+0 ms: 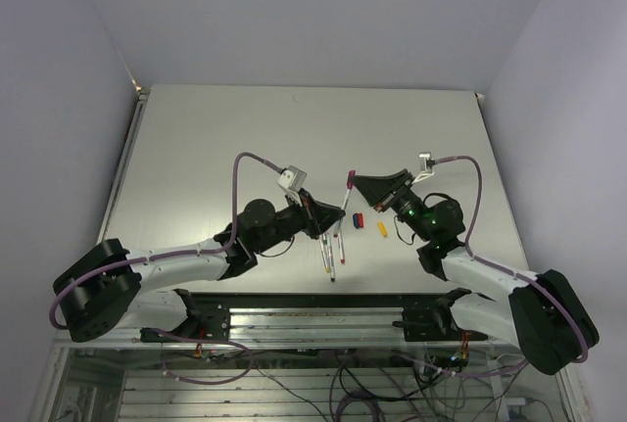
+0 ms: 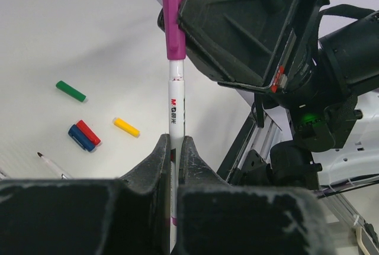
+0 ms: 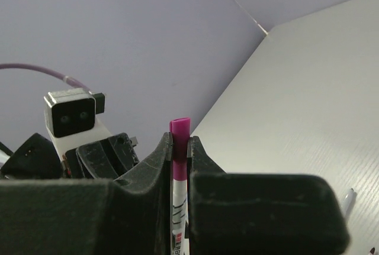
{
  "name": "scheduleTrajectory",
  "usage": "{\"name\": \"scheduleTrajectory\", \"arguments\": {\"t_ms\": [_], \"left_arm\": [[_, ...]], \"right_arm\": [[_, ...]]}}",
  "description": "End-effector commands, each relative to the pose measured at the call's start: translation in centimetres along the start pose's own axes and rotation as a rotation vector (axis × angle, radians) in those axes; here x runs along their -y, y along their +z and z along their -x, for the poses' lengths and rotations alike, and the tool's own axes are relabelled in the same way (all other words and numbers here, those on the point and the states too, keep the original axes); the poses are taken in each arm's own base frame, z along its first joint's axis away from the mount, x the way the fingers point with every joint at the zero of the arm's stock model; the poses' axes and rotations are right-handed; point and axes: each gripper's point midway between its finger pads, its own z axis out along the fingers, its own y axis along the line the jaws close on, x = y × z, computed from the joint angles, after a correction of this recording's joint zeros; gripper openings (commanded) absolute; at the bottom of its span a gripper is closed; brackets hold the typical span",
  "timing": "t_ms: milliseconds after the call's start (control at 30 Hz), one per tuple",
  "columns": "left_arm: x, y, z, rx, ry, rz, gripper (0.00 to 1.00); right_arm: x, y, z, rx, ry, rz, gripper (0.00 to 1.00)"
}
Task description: Insert the pens into the pen caps
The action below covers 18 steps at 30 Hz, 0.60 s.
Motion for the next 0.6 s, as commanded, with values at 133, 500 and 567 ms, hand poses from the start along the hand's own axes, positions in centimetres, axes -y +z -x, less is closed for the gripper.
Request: {"name": "scheduleTrajectory", "arguments": {"t_ms": [133,500,567], "left_arm": [[1.9,0.8,2.3,0.085,-0.015,-0.065,0.07],[1.0,-0.7,5.7,0.204,0.042,0.029,0.07],[0.8,-1.2,6.3,0.226,0.055,0.051,0.07]], "right_arm": [[-0.2,-0.3,-3.2,-0.092,0.019,0.038,0.00],[1.4,-0.3,-7.3,-0.247,-0.049,-0.054,0.00],[1.9,-0.3,-8.0,-0.278,-0.071,-0.086,0.00]]}}
